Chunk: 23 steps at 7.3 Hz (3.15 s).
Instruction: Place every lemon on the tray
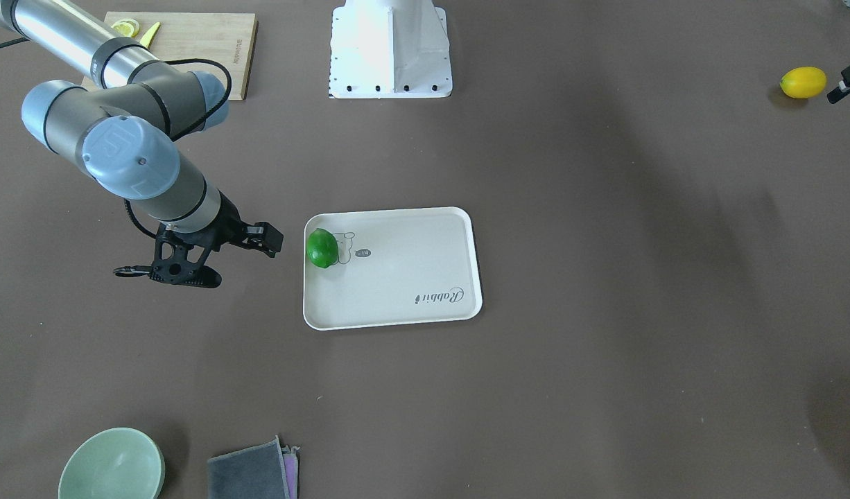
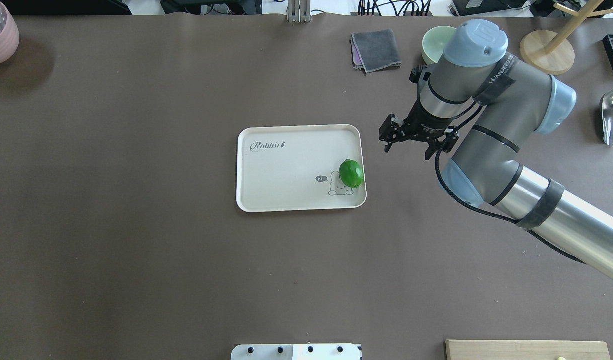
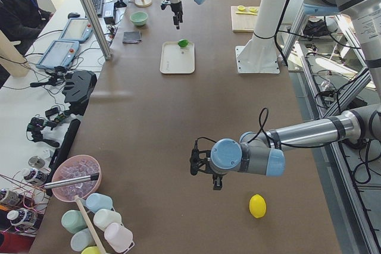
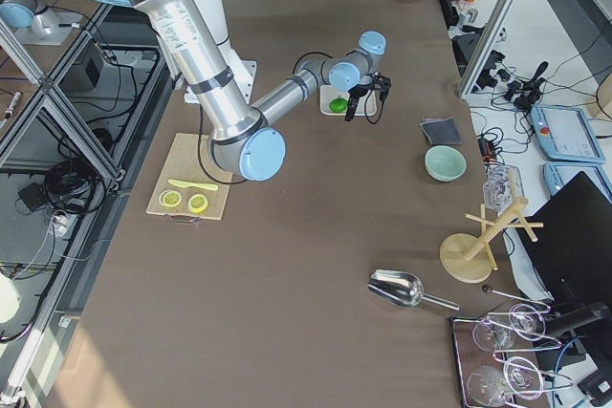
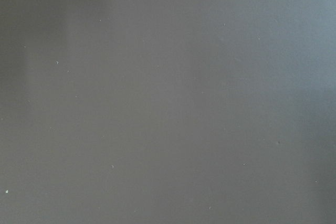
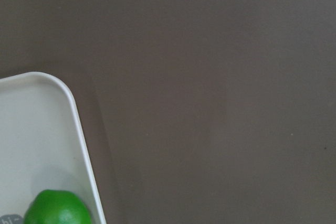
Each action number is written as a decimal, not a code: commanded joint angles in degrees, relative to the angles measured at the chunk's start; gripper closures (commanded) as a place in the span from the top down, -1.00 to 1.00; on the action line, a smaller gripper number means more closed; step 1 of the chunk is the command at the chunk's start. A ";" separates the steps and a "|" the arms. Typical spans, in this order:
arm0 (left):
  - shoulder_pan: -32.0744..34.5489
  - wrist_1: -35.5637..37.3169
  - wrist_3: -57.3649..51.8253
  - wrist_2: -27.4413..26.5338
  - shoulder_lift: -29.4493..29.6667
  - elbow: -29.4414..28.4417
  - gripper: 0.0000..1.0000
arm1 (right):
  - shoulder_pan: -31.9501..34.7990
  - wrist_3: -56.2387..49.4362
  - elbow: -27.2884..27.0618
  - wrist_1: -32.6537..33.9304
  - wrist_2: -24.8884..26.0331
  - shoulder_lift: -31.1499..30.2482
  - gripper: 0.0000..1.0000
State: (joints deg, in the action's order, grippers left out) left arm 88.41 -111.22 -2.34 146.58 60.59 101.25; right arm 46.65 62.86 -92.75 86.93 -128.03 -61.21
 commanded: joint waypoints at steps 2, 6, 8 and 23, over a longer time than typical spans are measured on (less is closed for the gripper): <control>0.18 -1.02 -36.45 -8.19 -8.11 0.35 0.97 | 1.33 -4.48 -5.68 4.27 -0.03 -3.92 1.00; 2.29 -1.45 -65.93 -11.66 -11.63 -0.96 0.98 | 1.68 -7.05 -7.45 7.38 -0.03 -3.83 1.00; 2.20 -10.62 -65.86 -11.58 -11.64 -8.04 0.98 | 2.04 -7.05 -8.32 7.38 -0.11 -4.88 1.00; 1.23 -15.78 -42.81 7.32 -2.23 -15.31 0.98 | 3.00 -7.49 -9.99 7.38 -0.73 -7.96 1.00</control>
State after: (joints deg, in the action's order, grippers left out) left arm 89.61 -126.92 -52.29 152.57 57.67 84.56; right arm 49.46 55.30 -102.58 94.31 -128.55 -69.24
